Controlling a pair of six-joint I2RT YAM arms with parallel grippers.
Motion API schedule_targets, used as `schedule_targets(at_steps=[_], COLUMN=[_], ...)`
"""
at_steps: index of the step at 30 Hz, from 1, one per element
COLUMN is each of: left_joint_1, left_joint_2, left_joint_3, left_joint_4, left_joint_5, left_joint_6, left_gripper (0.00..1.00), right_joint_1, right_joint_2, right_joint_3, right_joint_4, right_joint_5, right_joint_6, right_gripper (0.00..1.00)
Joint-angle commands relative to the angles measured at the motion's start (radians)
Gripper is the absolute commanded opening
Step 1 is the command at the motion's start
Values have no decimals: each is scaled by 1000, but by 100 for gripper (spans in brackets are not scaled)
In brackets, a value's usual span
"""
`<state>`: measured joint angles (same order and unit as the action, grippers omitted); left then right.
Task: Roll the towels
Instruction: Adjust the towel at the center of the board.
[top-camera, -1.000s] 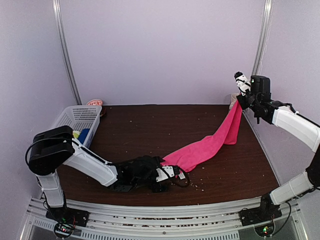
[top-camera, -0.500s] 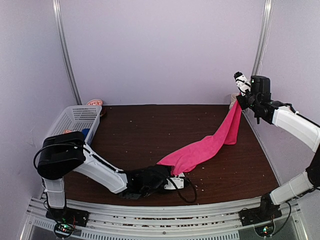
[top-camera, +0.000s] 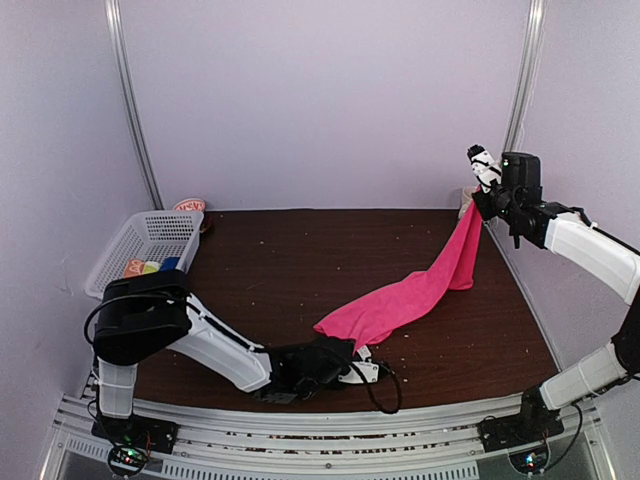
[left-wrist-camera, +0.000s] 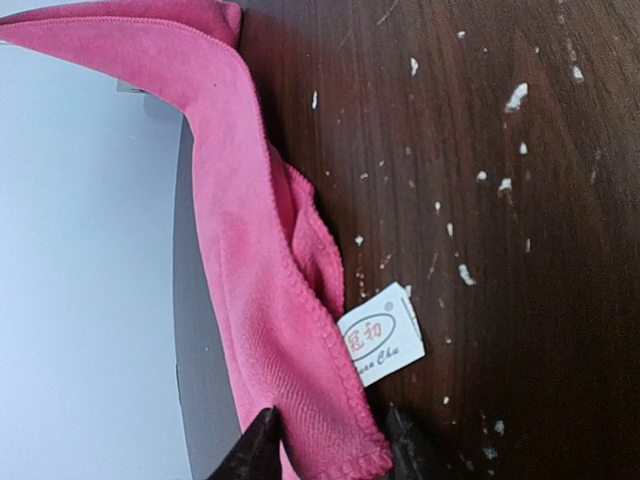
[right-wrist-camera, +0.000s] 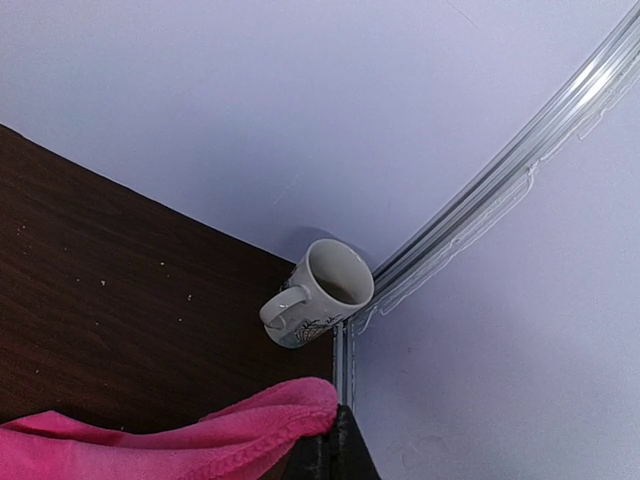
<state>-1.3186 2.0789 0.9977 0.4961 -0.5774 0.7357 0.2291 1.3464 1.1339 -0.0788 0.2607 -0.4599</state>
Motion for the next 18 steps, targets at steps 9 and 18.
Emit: schedule_targets(at_steps=[9,18], left_joint_1=[-21,-24], left_joint_2=[10,12], left_joint_3=[36,51], left_joint_4=[14,1], left_joint_5=[-58,-54], left_joint_6=[43,51], left_gripper=[31,11], right_joint_1=[-5,-5], right_joint_2=[9,13], right_joint_3=[-8,-7], right_joint_4=[-7,-11], right_joint_5=[-29,-33], right_joint_6=[26,29], right_gripper=[0,0])
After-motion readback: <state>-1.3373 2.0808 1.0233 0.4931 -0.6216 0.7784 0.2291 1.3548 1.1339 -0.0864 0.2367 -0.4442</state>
